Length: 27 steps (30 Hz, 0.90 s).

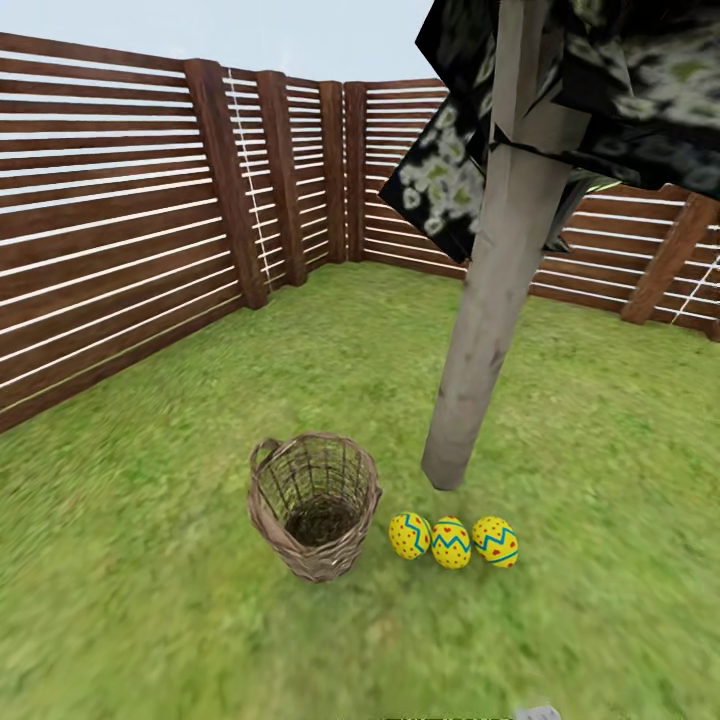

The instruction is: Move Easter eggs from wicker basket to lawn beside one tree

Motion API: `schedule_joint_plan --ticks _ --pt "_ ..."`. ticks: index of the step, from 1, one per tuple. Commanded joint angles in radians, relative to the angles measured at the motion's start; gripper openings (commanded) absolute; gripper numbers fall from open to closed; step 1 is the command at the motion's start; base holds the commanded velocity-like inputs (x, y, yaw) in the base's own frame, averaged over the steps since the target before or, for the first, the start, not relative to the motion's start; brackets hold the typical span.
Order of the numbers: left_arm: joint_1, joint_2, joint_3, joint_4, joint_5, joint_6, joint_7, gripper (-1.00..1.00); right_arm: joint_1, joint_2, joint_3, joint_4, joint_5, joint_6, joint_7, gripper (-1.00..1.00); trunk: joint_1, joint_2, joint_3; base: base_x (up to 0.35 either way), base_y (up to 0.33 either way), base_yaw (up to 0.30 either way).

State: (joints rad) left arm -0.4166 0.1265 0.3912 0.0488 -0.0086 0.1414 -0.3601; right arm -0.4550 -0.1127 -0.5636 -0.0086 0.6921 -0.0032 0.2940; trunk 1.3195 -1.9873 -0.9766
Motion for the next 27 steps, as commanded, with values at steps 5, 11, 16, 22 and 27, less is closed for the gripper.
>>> schedule_joint_plan --ticks 5,11,16,22,27 --pt "0.000 -0.001 0.008 0.002 -0.001 0.004 -0.002 1.00 0.004 0.002 -0.009 -0.001 0.010 -0.001 0.004 1.00 -0.019 0.035 0.008 0.000 0.000 -0.173" --pt "0.011 -0.004 0.008 0.002 -0.003 0.004 -0.002 1.00 0.005 0.004 -0.009 0.000 0.014 -0.002 0.004 1.00 -0.019 0.035 0.004 0.000 0.000 -0.072" --pt "0.014 -0.004 0.009 0.002 0.001 0.004 -0.002 1.00 0.012 0.005 -0.008 0.004 0.014 -0.001 0.004 1.00 -0.019 0.035 0.004 0.000 0.000 -0.006" --pt "0.015 0.001 0.009 0.002 0.001 0.004 -0.001 1.00 0.043 0.005 -0.007 0.011 0.014 -0.001 0.004 1.00 -0.019 0.035 0.004 0.000 0.000 0.000" --pt "0.015 0.012 0.010 0.000 0.000 0.004 0.000 1.00 0.056 0.005 -0.007 0.012 0.015 -0.001 0.004 1.00 -0.019 0.035 0.004 0.000 0.000 0.000"
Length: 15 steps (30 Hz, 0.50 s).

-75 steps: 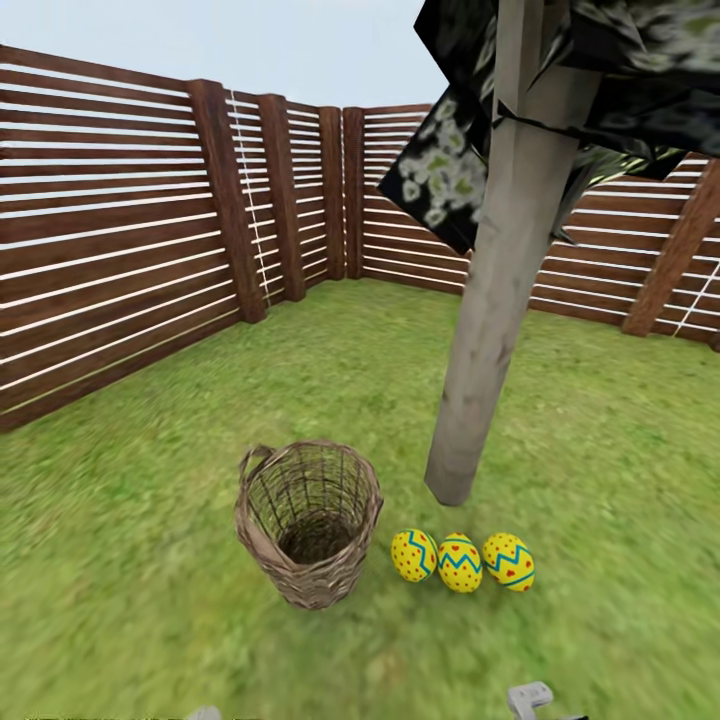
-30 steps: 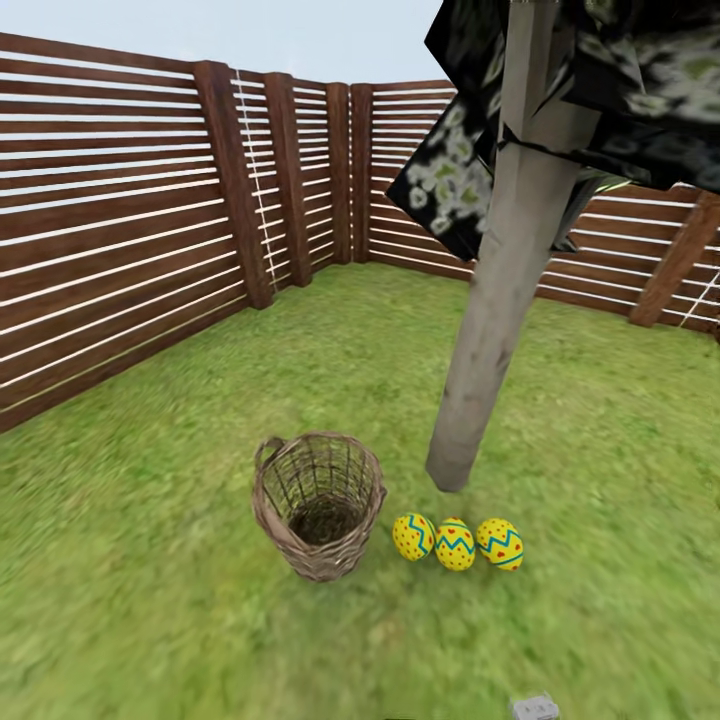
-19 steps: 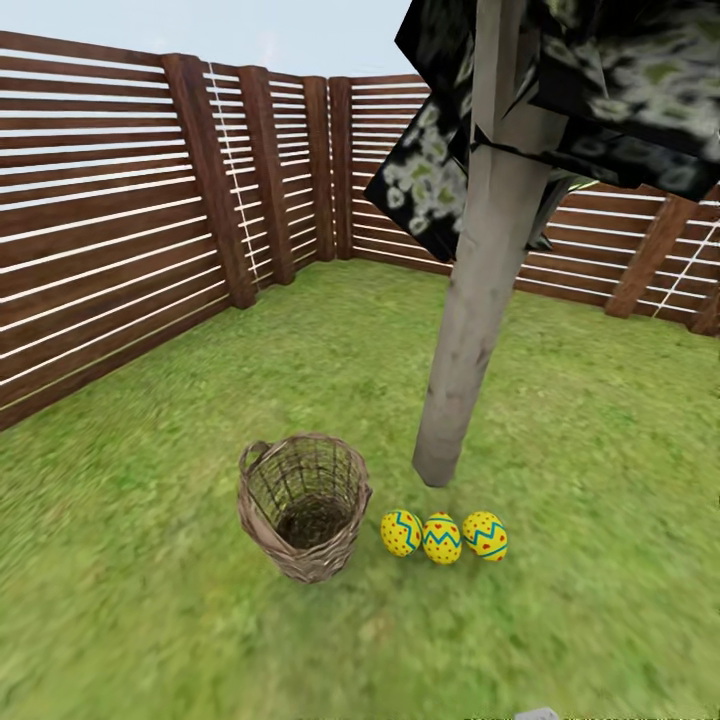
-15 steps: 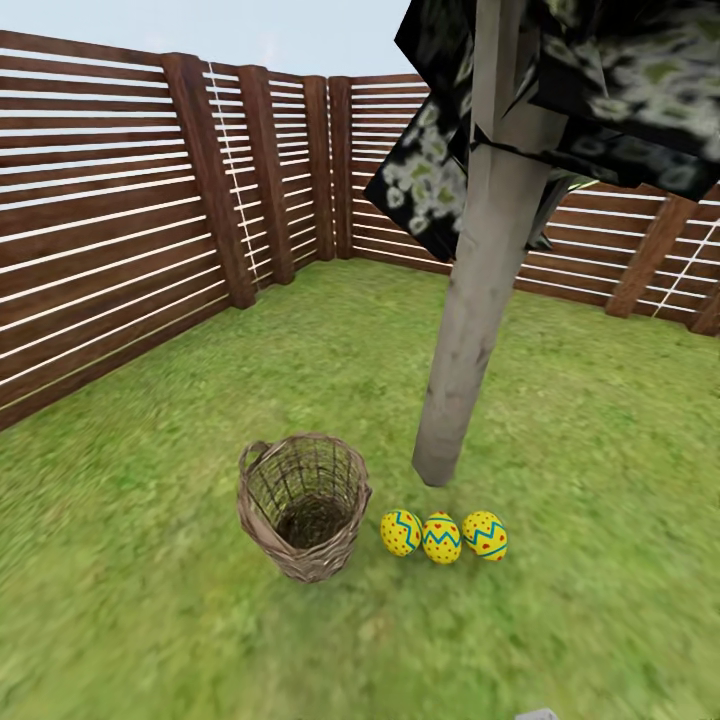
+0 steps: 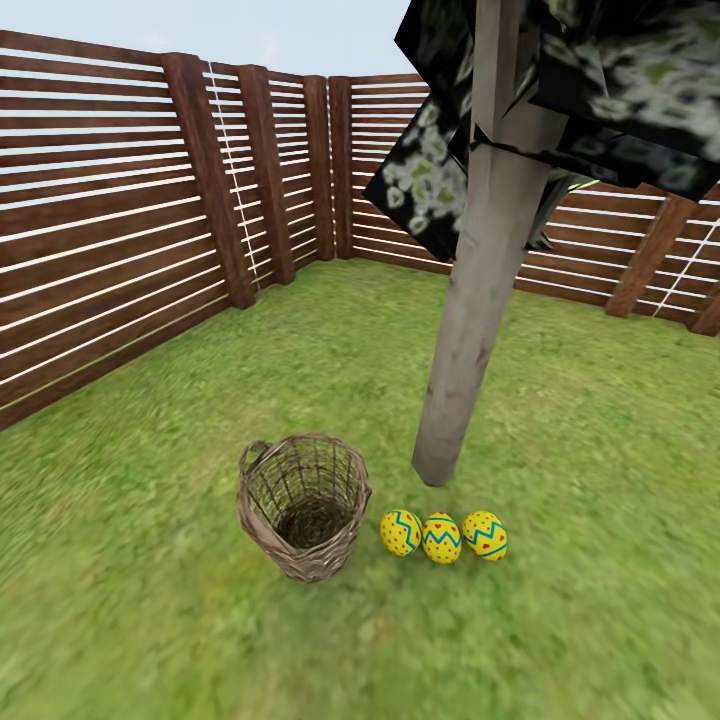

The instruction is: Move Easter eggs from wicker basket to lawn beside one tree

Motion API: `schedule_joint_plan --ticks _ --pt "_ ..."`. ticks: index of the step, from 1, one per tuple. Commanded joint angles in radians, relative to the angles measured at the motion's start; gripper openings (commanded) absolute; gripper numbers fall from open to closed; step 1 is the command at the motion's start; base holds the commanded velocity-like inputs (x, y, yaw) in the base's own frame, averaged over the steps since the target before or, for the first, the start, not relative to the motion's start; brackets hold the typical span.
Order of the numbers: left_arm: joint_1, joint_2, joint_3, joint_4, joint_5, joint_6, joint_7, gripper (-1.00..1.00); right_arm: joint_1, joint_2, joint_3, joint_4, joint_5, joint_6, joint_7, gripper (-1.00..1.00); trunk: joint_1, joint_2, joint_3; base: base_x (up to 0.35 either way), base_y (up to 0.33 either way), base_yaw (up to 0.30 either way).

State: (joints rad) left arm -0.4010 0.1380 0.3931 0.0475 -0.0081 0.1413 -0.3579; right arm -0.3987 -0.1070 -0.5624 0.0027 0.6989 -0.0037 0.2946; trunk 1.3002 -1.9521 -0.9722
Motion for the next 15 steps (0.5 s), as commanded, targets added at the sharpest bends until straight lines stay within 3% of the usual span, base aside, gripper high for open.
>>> schedule_joint_plan --ticks 1,15 --pt "-0.001 0.004 0.008 0.002 -0.001 0.004 -0.003 1.00 0.004 0.000 -0.008 0.000 0.008 0.000 0.003 1.00 0.000 0.000 -0.001 0.000 0.000 0.000" --pt "0.001 0.022 0.007 0.008 0.000 0.005 0.064 1.00 0.030 -0.002 -0.008 0.000 0.010 0.000 0.003 1.00 0.000 0.000 -0.001 0.000 0.000 0.000"
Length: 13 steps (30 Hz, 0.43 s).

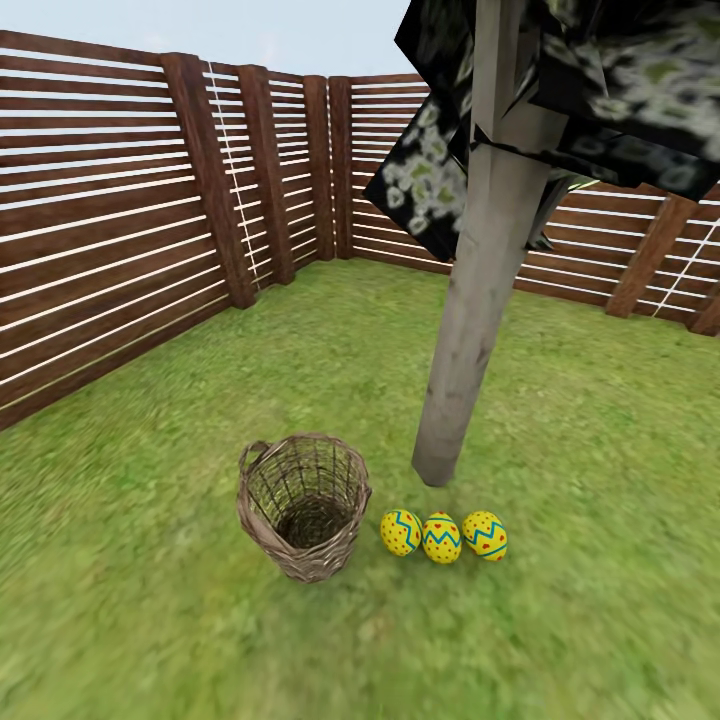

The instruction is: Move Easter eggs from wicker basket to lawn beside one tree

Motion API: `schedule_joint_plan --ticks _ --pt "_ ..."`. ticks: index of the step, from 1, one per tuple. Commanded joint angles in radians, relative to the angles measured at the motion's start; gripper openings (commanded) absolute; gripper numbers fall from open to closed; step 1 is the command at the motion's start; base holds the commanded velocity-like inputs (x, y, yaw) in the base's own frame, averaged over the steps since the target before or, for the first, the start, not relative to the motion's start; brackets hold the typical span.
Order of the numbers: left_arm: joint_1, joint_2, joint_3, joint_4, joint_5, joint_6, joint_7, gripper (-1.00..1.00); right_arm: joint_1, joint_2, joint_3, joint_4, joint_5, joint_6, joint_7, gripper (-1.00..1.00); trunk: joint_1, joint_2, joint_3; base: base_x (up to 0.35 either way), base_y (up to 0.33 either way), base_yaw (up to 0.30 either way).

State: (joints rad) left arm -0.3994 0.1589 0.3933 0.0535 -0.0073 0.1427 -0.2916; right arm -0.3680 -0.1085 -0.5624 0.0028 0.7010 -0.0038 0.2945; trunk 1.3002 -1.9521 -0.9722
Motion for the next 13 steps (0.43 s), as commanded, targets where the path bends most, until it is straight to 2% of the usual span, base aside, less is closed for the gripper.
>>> schedule_joint_plan --ticks 1,13 --pt "0.000 0.002 0.007 0.002 0.000 0.003 -0.002 1.00 0.000 0.000 -0.008 0.000 0.008 0.000 0.003 1.00 0.000 0.000 -0.001 0.000 0.000 0.000" --pt "0.000 0.002 0.007 0.002 0.000 0.003 -0.001 1.00 0.000 0.000 -0.008 0.000 0.008 -0.001 0.003 1.00 0.000 0.000 -0.001 0.000 0.000 0.000"
